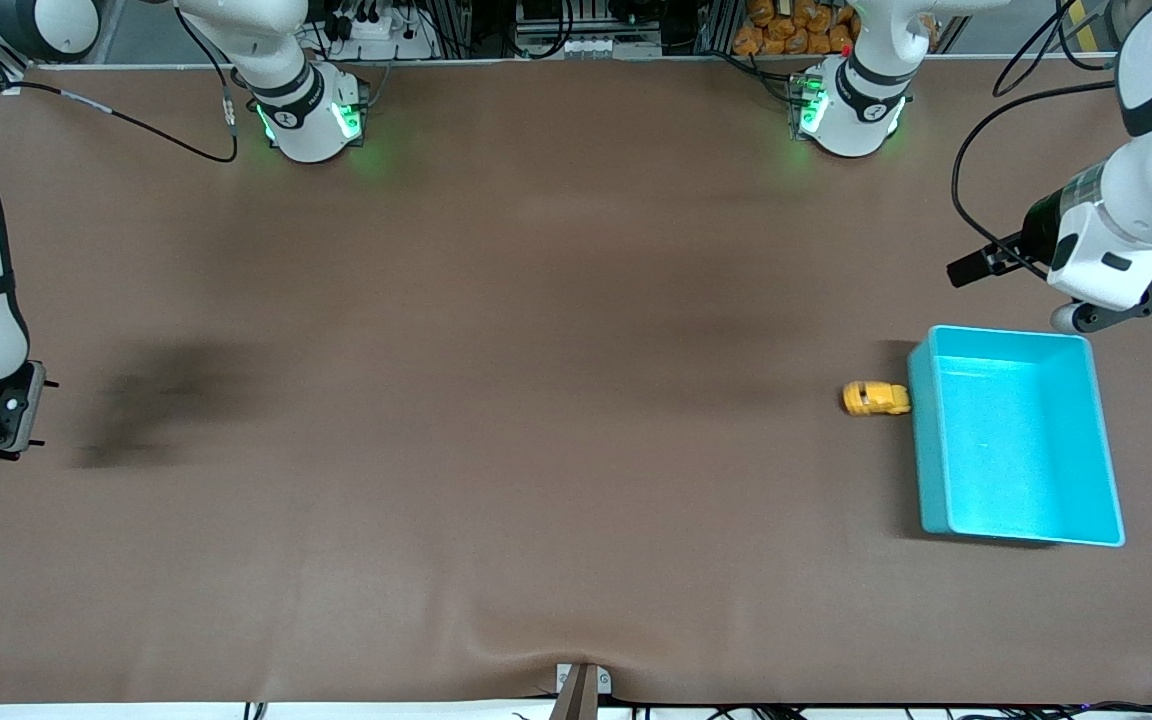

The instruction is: Wind and store yellow beetle car

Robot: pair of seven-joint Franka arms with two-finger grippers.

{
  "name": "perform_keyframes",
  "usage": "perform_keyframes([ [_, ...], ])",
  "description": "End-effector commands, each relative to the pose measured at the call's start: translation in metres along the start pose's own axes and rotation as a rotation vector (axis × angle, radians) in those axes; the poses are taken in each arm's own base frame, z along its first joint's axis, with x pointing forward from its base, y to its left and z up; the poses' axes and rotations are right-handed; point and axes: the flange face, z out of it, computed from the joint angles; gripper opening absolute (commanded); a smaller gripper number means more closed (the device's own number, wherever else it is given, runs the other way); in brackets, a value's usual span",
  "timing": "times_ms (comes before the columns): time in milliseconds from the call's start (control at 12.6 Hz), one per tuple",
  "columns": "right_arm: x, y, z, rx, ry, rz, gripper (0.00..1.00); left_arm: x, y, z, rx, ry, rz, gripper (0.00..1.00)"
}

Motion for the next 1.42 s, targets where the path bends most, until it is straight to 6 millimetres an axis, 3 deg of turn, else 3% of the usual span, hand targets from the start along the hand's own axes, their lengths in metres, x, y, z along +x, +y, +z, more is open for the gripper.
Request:
perform_keyframes([
  [0,-0.002,0.025,-0.062,-0.062,0.0,-0.003,1.0,-0.013,0.015,0.016,-0.015,0.013,-0.063,1.0],
  [237,0.022,0.049,-0.154,-0.167,0.043,-0.008,1.0,-0.012,0.015,0.036,-0.006,-0.001,-0.101,1.0],
  [553,0.061,0.052,-0.218,-0.285,0.213,0.069,1.0,-0.018,0.012,0.084,-0.009,0.009,-0.231,1.0],
  [791,0.114,0.046,-0.268,-0.291,0.257,0.255,1.0,-0.012,0.012,0.133,-0.04,0.045,-0.325,1.0],
  [949,0.153,0.037,-0.285,-0.213,0.29,0.438,1.0,-0.006,0.008,0.169,-0.065,0.07,-0.342,1.0],
  [1107,0.182,0.02,-0.316,-0.168,0.295,0.569,1.0,0.003,0.002,0.21,-0.098,0.102,-0.365,1.0],
  [1344,0.191,0.006,-0.314,-0.027,0.298,0.811,1.0,0.024,0.014,0.264,-0.132,0.116,-0.442,1.0],
])
